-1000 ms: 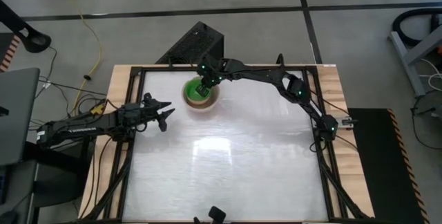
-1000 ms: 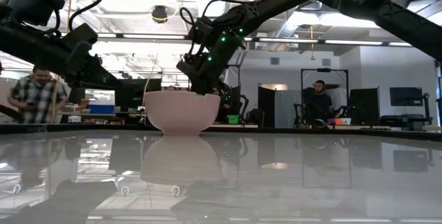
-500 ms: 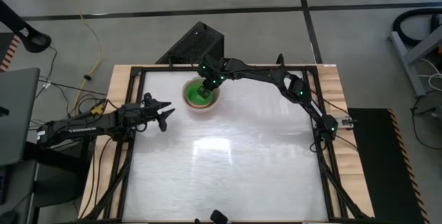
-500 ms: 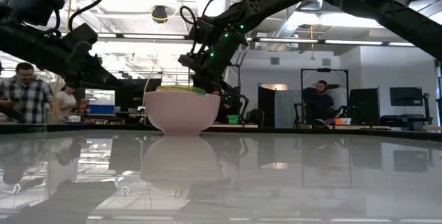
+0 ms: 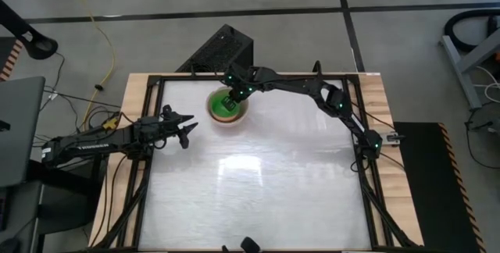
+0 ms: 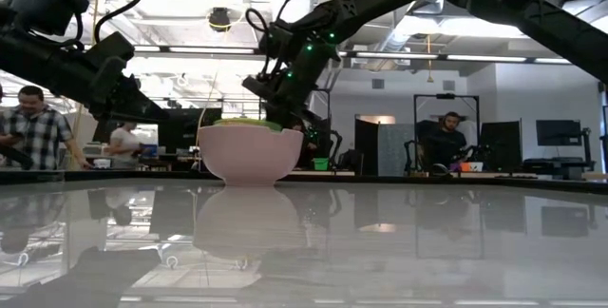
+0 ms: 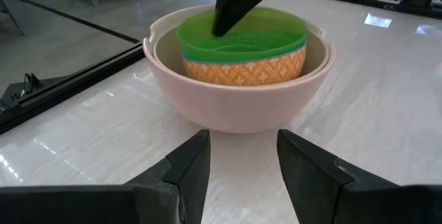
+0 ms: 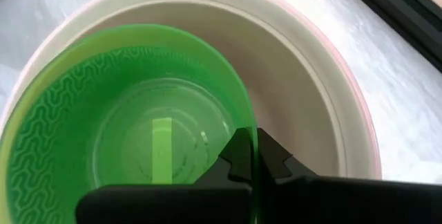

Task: Nest bowls inside each other
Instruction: Stack the green bowl on top of the orange patterned bowl

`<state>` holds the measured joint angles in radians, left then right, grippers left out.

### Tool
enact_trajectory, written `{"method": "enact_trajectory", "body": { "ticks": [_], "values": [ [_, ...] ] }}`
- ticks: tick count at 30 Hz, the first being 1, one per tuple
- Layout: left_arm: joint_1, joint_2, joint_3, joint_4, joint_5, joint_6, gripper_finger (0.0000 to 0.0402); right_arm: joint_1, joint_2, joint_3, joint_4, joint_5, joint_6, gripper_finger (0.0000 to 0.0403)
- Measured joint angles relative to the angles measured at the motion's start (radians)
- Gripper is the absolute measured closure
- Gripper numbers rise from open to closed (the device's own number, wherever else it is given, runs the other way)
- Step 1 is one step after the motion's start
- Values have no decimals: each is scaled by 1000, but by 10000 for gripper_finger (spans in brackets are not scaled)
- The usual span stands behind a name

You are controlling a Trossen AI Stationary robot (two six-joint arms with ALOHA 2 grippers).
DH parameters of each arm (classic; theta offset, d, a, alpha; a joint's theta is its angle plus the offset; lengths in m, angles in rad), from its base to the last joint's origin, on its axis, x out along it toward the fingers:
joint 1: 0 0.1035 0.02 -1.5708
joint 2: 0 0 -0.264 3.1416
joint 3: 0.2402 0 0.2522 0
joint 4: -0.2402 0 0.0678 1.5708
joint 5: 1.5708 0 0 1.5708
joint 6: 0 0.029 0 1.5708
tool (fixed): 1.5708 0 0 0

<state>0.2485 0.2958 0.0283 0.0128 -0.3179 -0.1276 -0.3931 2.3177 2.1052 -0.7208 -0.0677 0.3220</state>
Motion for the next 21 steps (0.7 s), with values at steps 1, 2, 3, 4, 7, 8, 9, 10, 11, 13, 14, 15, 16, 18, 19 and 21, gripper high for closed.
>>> {"method": "enact_trajectory", "body": {
  "ticks": [1,2,3,4,7,8,9,10,11,13,14,15,16,18,19,21],
  "values": [
    [0,0,0,0,0,0,244,0,0,0,-9,-2,2,395],
    [0,0,0,0,0,0,244,0,-1,0,-19,-2,3,395],
    [0,0,0,0,0,0,244,0,-2,0,-25,-2,3,395],
    [0,0,0,0,0,0,244,0,-2,0,-30,-1,3,395],
    [0,0,0,0,0,0,244,2,-2,0,-30,-2,-13,392],
    [0,0,0,0,0,0,244,4,-2,0,-30,-1,-20,389],
    [0,0,0,0,0,0,244,6,-2,0,-29,1,-26,384],
    [0,0,0,0,0,0,244,8,-2,1,-29,4,-31,378],
    [0,0,0,0,0,0,244,10,-2,1,-30,12,-32,371],
    [0,0,0,0,0,0,244,13,-2,1,-32,21,-32,351],
    [0,0,0,0,0,0,244,13,-2,1,-33,21,-33,341],
    [0,0,0,0,0,0,244,14,-2,1,-35,21,-34,330],
    [0,0,0,0,0,0,244,14,-2,1,-38,21,-35,319],
    [0,0,0,0,0,0,244,14,-2,10,-58,20,-38,296],
    [0,0,0,0,0,0,244,14,-2,20,-76,19,-47,284],
    [0,0,0,0,0,0,244,14,-2,38,-109,17,-69,261]
  ]
}}
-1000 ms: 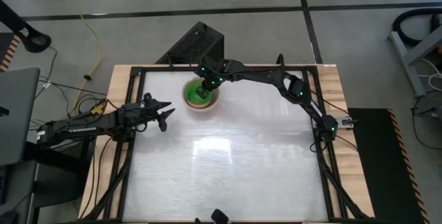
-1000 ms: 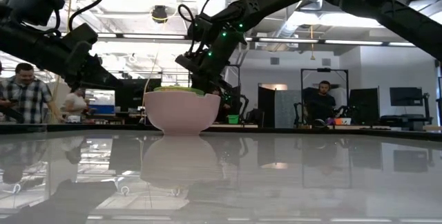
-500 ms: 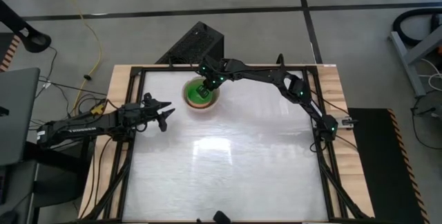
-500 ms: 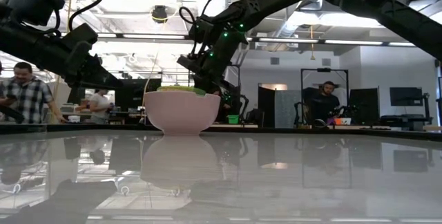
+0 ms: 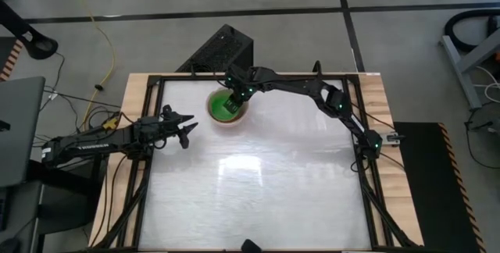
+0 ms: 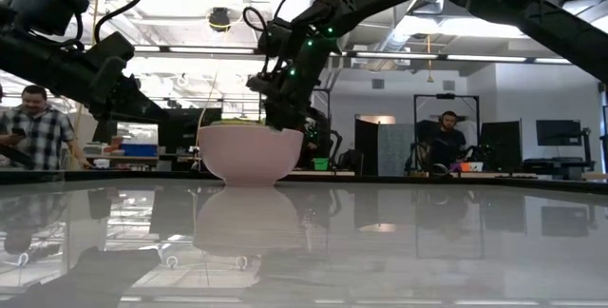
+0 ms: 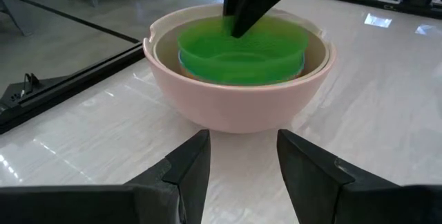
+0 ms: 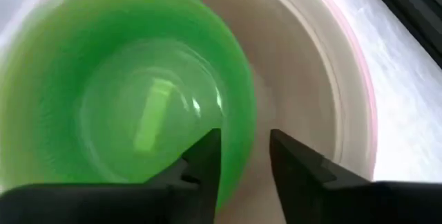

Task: Nest bowls inside each other
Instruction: Stack the green bowl on top of the orange patterned bowl, then return to Home Position

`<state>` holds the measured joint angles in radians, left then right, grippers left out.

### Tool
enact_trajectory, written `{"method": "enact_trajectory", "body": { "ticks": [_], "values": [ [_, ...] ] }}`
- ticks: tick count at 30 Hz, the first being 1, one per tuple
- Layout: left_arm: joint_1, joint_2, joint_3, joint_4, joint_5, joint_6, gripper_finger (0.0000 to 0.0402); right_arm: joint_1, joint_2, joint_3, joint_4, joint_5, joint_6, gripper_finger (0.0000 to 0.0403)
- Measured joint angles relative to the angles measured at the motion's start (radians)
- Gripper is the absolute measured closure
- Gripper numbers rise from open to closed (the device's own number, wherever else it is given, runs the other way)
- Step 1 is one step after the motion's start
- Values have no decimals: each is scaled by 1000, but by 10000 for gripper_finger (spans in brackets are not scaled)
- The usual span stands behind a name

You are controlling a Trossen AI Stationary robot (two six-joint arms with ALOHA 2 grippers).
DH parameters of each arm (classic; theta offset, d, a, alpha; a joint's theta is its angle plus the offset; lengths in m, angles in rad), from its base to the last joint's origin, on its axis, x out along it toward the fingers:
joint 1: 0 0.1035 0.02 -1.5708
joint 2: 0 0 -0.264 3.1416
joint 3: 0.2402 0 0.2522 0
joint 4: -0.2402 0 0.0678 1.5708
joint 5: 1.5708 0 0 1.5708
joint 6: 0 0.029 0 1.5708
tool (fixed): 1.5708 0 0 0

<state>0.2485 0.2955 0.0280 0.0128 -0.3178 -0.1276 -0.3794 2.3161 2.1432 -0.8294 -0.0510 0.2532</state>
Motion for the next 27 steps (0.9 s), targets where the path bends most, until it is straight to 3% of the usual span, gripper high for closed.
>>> {"method": "enact_trajectory", "body": {
  "ticks": [5,10,13,22,27],
  "values": [
    [0,0,0,0,0,0,244,0,1,75,-97,-3,-45,209],
    [0,0,0,0,0,0,244,0,1,162,-168,-2,-53,186],
    [0,0,0,0,0,0,244,0,-1,215,-206,-2,-68,185],
    [0,0,0,0,0,0,244,32,-151,197,-339,9,-107,195],
    [0,0,0,0,-1,0,244,80,-222,187,-448,115,-152,201]
  ]
}}
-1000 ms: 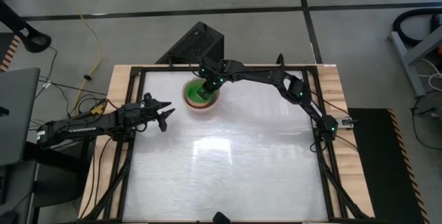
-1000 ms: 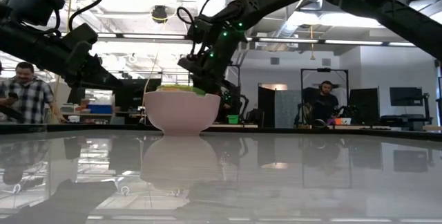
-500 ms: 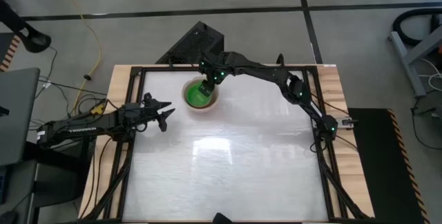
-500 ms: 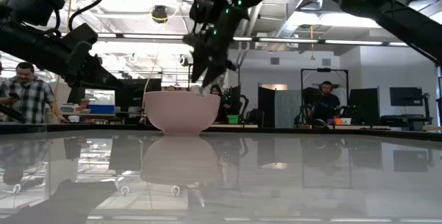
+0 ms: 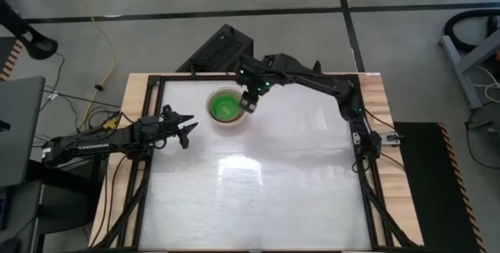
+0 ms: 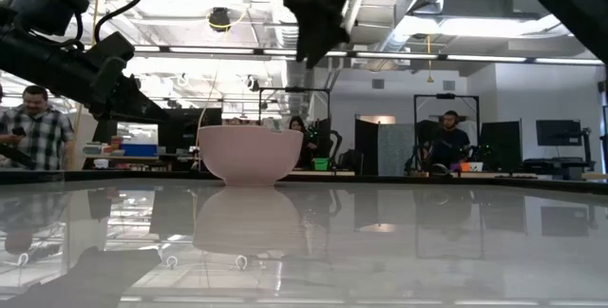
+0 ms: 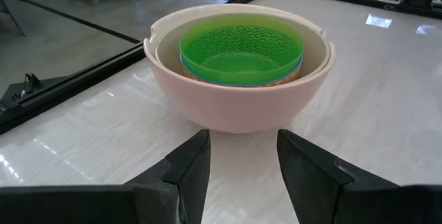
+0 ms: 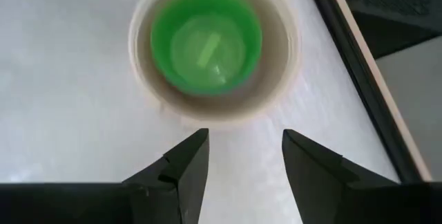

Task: Nest bowls inside each other
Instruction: Return to Home Position

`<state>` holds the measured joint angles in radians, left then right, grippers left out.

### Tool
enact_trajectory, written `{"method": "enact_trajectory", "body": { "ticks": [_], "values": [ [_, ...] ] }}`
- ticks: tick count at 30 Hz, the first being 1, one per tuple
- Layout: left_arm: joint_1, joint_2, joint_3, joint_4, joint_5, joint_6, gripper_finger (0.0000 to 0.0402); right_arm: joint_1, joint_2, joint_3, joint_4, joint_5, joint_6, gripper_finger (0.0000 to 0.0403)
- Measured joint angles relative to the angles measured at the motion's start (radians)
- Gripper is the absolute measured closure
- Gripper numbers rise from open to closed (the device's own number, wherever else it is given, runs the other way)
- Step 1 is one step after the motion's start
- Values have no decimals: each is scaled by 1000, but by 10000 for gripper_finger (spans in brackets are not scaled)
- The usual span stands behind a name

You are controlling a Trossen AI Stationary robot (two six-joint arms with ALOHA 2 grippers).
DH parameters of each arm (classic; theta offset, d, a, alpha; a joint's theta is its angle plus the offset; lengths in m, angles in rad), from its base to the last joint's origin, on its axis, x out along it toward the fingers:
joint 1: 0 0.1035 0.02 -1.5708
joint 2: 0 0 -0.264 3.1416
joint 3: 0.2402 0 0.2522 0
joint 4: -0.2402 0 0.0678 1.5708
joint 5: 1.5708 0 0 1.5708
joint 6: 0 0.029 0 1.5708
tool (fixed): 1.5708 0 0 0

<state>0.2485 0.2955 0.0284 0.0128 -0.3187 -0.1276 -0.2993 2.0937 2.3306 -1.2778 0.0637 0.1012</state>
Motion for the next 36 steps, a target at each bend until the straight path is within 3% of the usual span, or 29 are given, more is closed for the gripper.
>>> {"method": "enact_trajectory", "body": {
  "ticks": [7,16,19,24,36],
  "values": [
    [0,0,0,0,-1,0,244,49,-71,0,-189,74,3,206],
    [0,0,0,0,-1,0,244,124,-173,-6,-292,170,39,210],
    [0,0,0,0,-1,0,244,168,-261,-87,-283,202,52,210],
    [0,0,0,0,-1,0,244,267,-514,-410,-192,283,127,210],
    [0,0,0,0,-2,0,244,490,-1261,-1462,631,275,197,210]
  ]
}}
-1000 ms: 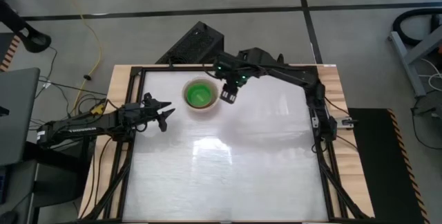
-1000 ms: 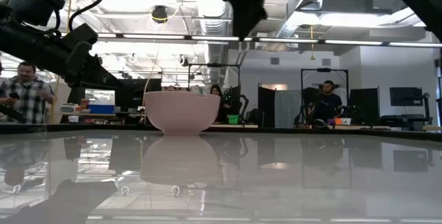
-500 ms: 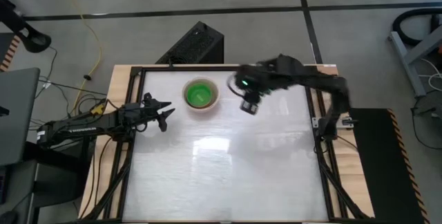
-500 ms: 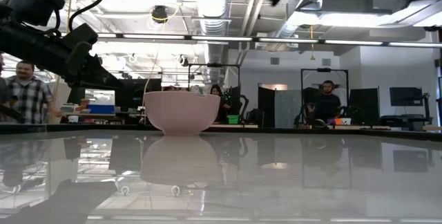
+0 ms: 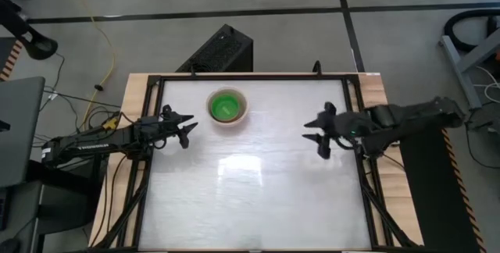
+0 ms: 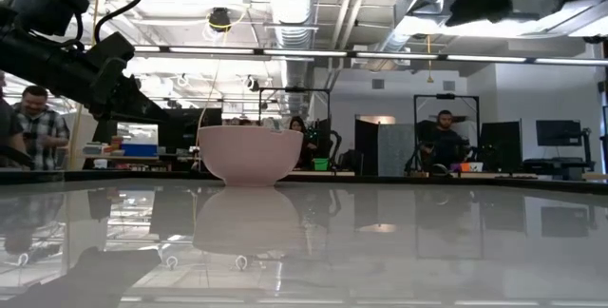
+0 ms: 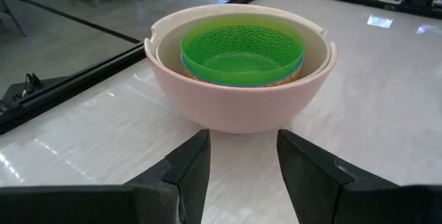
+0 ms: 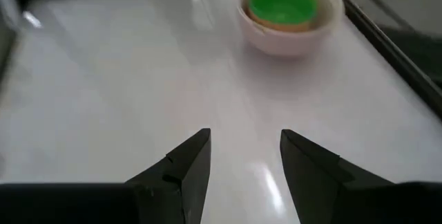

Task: Nest bowls inside each other
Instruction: Return to Home Position

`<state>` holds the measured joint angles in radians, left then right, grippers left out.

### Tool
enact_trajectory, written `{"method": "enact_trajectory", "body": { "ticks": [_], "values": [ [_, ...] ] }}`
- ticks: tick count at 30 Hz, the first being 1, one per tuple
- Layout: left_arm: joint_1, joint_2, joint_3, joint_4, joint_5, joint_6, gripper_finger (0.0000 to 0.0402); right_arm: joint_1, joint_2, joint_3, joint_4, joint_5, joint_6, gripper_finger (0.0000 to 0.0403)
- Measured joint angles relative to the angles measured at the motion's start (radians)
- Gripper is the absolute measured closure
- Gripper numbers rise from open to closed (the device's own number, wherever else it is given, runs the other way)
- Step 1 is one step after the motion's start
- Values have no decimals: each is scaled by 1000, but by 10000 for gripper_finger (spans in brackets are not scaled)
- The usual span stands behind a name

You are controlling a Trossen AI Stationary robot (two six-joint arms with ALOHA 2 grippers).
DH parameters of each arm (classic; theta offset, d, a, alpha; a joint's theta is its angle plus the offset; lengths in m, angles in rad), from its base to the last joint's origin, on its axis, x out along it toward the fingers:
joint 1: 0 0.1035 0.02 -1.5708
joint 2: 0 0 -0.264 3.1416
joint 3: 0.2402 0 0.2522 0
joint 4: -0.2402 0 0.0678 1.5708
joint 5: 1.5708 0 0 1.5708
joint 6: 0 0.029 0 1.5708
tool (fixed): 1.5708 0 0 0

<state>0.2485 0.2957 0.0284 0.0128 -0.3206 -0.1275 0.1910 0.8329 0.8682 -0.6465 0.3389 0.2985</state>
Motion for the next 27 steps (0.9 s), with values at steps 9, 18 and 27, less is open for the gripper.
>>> {"method": "enact_trajectory", "body": {
  "ticks": [9,18,27],
  "values": [
    [0,0,0,0,0,0,244,12,-275,-615,830,-74,-121,210],
    [0,0,0,0,0,0,244,-45,-285,-826,1086,-161,-89,210],
    [0,0,0,0,0,0,244,-57,-299,-860,1032,-162,-114,210]
  ]
}}
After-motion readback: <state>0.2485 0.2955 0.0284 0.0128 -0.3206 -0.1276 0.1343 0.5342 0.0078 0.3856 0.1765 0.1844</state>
